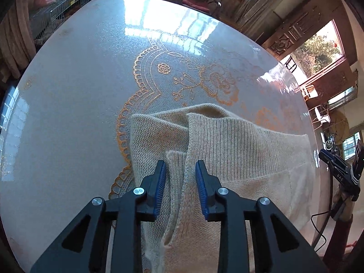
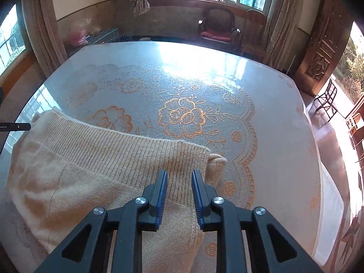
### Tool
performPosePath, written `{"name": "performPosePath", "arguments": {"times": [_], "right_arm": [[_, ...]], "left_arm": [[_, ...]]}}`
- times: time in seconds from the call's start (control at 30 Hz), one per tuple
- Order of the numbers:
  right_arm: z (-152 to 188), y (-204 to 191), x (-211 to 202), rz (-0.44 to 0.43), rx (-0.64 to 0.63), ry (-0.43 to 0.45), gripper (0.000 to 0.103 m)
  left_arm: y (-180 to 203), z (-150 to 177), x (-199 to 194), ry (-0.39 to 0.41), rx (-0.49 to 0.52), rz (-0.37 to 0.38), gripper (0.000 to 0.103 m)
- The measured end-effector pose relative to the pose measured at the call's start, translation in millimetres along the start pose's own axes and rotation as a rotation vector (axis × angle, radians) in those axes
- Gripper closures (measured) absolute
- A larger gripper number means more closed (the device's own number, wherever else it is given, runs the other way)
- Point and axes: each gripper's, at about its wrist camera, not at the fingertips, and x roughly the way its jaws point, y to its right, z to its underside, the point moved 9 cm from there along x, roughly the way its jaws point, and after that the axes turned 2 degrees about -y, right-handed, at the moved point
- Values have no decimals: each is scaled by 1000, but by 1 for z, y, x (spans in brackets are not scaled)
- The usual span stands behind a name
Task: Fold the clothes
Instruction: 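Release the ribbed edge and lift both open grippers off the sweater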
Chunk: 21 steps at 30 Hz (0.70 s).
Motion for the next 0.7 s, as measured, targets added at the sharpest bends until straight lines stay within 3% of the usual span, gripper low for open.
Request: {"name": "performPosePath", "arguments": {"times": [0.13,0.2,0.23,0.4,0.57,0.7], "right_arm": [[9,-11,11,1,-14,-11,81],[11,-19,25,0,-16,-18,81],[10,-25,35,-1,-16,-19,81],[11,-36,47,-1,-33,-32,81],[22,-45,55,16,-48,-50,81],[18,-51,65,-3,-40,-56,81]], "left_arm": [[6,-3,7,7,5,36,76],[9,-1,9,18,29,3,95],[10,0,9,26,40,-10,97],[13,0,-4,92,74,-28,100],[15,-11,-39,243,87,-36,101],[-3,-16,-26,215,81,-138,101]]}}
